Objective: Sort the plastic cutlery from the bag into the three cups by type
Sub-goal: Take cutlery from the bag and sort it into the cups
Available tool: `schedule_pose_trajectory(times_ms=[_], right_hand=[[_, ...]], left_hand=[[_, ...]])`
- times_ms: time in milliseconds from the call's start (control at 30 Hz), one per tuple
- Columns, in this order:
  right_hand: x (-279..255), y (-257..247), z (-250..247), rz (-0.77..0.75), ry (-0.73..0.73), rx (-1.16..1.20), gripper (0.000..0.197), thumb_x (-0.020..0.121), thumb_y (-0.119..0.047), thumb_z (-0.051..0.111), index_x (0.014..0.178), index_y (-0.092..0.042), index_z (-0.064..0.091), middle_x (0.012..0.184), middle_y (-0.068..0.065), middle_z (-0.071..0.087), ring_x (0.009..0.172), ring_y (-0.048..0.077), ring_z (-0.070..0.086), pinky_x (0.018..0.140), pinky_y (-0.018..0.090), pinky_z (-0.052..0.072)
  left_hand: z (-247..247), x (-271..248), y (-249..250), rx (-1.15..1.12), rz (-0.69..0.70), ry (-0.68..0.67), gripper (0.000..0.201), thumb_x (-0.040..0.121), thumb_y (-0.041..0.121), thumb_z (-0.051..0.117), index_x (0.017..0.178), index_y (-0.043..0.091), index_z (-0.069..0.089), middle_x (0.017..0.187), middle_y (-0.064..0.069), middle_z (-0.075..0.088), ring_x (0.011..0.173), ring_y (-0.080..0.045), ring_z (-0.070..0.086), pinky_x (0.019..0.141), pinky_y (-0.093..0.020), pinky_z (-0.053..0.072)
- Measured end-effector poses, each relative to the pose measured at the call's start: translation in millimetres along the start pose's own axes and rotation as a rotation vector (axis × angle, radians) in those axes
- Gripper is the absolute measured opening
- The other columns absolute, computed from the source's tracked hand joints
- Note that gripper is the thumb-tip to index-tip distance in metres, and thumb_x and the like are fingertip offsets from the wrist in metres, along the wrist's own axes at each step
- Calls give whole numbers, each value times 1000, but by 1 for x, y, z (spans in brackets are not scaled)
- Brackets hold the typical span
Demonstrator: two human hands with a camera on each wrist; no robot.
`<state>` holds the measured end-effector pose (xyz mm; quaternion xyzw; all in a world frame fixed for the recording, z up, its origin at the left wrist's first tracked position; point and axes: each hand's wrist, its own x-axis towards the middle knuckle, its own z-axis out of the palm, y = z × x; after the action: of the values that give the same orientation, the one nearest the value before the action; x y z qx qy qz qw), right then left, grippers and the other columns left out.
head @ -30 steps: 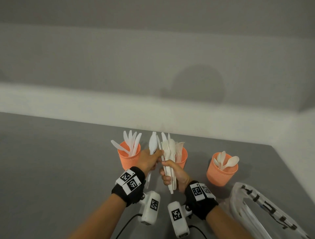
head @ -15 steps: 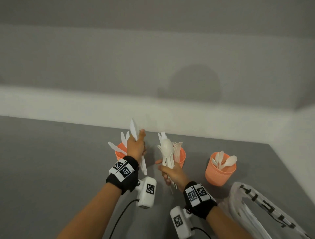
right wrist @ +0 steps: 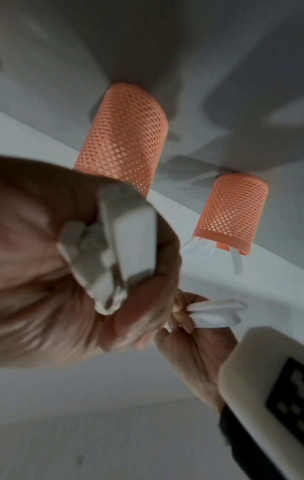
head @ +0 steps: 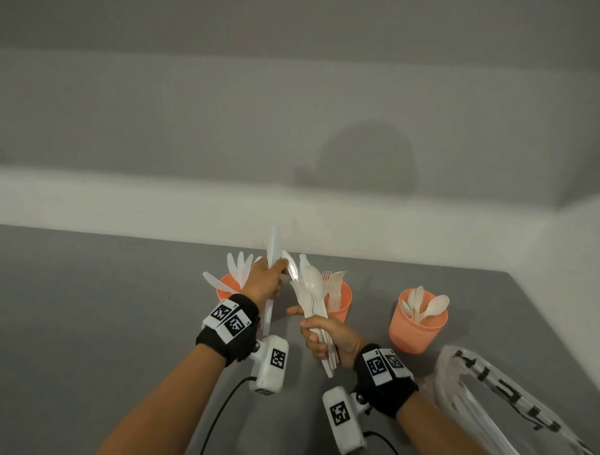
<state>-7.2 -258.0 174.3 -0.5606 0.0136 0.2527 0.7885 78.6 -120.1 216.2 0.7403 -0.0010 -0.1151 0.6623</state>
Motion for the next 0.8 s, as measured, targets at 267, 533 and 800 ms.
schedule_pose_trajectory(times_ms=[267, 533, 800], right_hand=[[0, -2, -3, 1, -47, 27, 29, 84, -14, 46, 112, -17, 55, 45, -8, 41, 31, 1, 32, 33, 13, 28], [-5, -8, -5, 35, 59, -224, 30, 94, -3, 38, 101, -21, 61, 41, -9, 38, 30, 2, 30, 34, 13, 25], [-2, -3, -13, 31, 68, -39, 28, 95, -6, 36, 106, -17, 59, 43, -9, 38, 31, 1, 31, 34, 13, 28]], left_hand=[[1, -6, -4, -6, 4, -84, 27, 87, 25, 63, 67, 13, 50, 49, 1, 40, 33, -3, 32, 35, -13, 27], [-10, 14, 24, -179, 121, 282, 31, 98, 24, 42, 71, 15, 54, 65, -2, 49, 52, -14, 42, 48, -21, 40], [-16, 11, 33, -193, 98, 177, 22, 89, 30, 60, 82, 12, 50, 43, 5, 32, 29, -6, 29, 34, -17, 31]])
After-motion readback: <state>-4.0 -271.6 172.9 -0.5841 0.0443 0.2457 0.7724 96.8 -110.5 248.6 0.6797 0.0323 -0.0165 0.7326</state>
